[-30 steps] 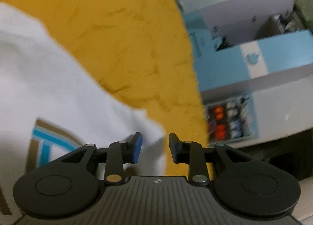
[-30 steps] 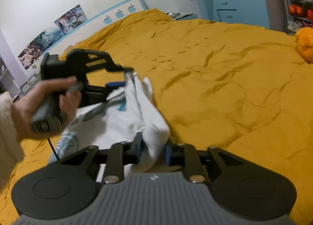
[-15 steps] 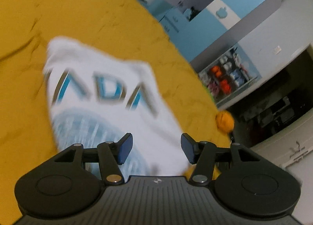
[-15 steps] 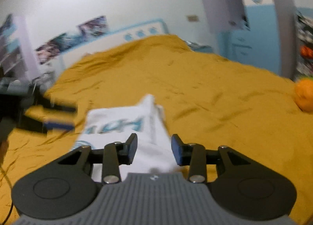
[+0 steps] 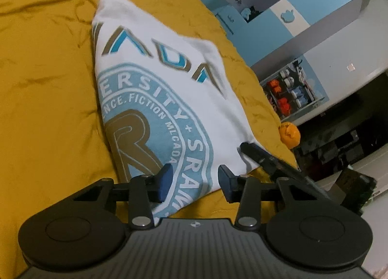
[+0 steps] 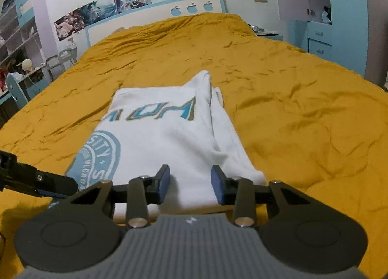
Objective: Fold small clothes
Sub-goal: 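Open both tools and release the lengthwise-folded t-shirt, then move both tools to the hem edge of the folded t-shirt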
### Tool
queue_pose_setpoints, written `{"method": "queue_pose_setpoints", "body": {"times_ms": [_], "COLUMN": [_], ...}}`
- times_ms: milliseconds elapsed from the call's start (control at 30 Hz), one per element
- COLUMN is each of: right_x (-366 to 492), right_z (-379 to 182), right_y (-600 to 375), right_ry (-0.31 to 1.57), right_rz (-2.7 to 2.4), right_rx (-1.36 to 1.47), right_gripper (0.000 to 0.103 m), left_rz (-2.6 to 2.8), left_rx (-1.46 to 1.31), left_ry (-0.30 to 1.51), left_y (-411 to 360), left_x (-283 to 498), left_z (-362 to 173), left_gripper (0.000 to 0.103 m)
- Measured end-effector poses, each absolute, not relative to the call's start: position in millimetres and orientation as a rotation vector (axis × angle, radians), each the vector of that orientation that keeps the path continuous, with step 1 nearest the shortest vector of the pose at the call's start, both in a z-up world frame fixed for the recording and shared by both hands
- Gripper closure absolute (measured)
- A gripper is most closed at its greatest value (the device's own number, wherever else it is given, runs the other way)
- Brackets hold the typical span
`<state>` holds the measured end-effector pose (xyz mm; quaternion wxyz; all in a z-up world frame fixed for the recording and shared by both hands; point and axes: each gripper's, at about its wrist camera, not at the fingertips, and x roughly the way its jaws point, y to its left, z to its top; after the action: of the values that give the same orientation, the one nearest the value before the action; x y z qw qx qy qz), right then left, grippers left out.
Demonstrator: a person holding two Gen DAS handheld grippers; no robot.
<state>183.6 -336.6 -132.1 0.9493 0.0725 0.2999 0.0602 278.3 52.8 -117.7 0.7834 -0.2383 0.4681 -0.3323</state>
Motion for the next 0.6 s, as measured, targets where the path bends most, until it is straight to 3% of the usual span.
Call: {"method": "queue_pose_setpoints", "body": {"times_ms": [100, 267, 400, 500, 533, 600], "right_x": [210, 306, 376, 408, 416, 423], "right_z": [-106, -93, -104, -119, -125, -128], "right_y": [-338, -352, -353, -356, -355, -356], "right_ry": [0.534, 0.534, 0.677, 0.756, 0.777, 0.776], "right_rz": [0.147, 0.151, 0.167, 0.179, 0.185, 0.181], "right_rx": [0.098, 0.132, 0.132, 0.171, 0.167, 0.174], "right_gripper": [0.058, 0.056, 0.057, 0.072, 0.097, 0.1], "left_rz": [-0.719, -0.7, -0.7, -0.705, -0.706, -0.702], "left_rx": [-0.497, -0.5, -0.557, -0.579, -0.584, -0.594], "left_ry": [0.955, 0.964, 0.976, 0.984, 0.985, 0.98], "left_y": [53, 46, 51, 52, 53, 53], "left_x": [269, 268, 273, 275, 276, 275], "left_z": [-108, -121, -129, -134, -135, -137], "left_gripper": [0.027, 0.026, 0.026, 0.026, 0.026, 0.026]}}
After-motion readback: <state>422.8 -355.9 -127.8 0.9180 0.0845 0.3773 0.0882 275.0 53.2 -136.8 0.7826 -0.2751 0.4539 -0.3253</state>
